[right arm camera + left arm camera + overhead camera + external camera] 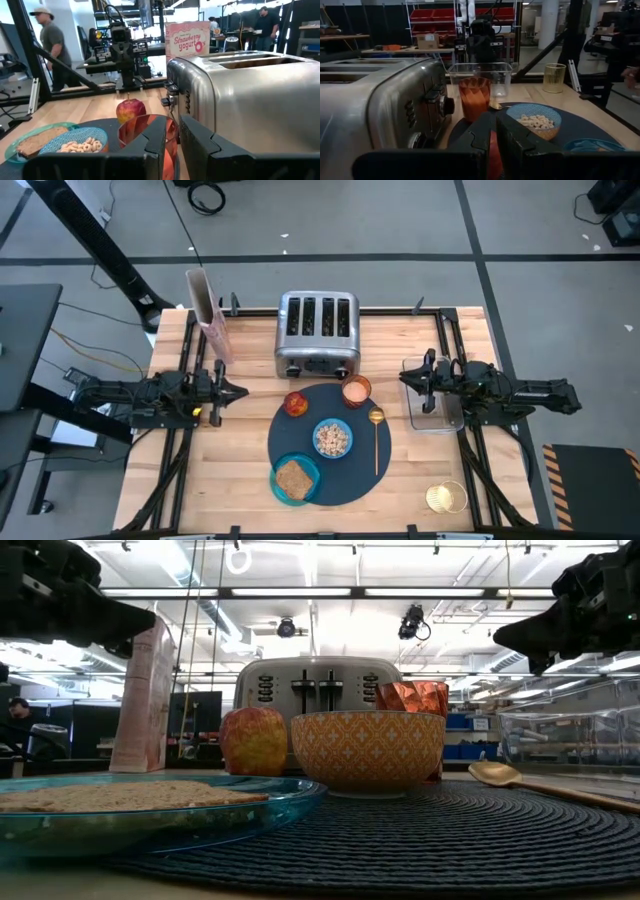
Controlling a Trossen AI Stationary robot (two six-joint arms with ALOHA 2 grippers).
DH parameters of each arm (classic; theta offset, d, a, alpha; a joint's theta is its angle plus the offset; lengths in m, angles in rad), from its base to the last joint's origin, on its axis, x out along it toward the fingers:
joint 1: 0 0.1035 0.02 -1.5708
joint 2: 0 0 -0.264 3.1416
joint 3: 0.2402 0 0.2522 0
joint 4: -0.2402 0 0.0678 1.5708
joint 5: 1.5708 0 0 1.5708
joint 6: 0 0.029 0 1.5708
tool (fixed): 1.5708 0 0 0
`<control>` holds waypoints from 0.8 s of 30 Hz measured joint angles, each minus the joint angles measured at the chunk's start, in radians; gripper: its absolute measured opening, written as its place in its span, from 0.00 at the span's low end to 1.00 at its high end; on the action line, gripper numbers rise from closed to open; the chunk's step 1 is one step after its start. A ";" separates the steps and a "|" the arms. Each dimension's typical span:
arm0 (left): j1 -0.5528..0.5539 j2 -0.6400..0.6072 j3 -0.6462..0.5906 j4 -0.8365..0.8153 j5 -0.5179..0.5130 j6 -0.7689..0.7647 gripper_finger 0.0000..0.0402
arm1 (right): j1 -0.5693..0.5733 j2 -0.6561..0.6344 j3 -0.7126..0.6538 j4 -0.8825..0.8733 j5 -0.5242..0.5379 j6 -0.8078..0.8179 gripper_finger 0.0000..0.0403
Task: Arrange a breakfast setting
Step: Return to Home Position
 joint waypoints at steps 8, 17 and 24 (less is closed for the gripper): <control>0.000 0.002 -0.001 0.018 -0.004 0.000 0.09 | 0.000 0.000 0.000 0.001 0.000 -0.003 0.16; 0.000 0.002 -0.006 0.061 -0.009 0.000 0.09 | 0.000 0.000 0.000 0.002 0.000 -0.006 0.15; 0.000 0.002 -0.005 0.069 -0.005 0.000 0.09 | 0.000 0.000 0.000 0.002 0.000 -0.006 0.15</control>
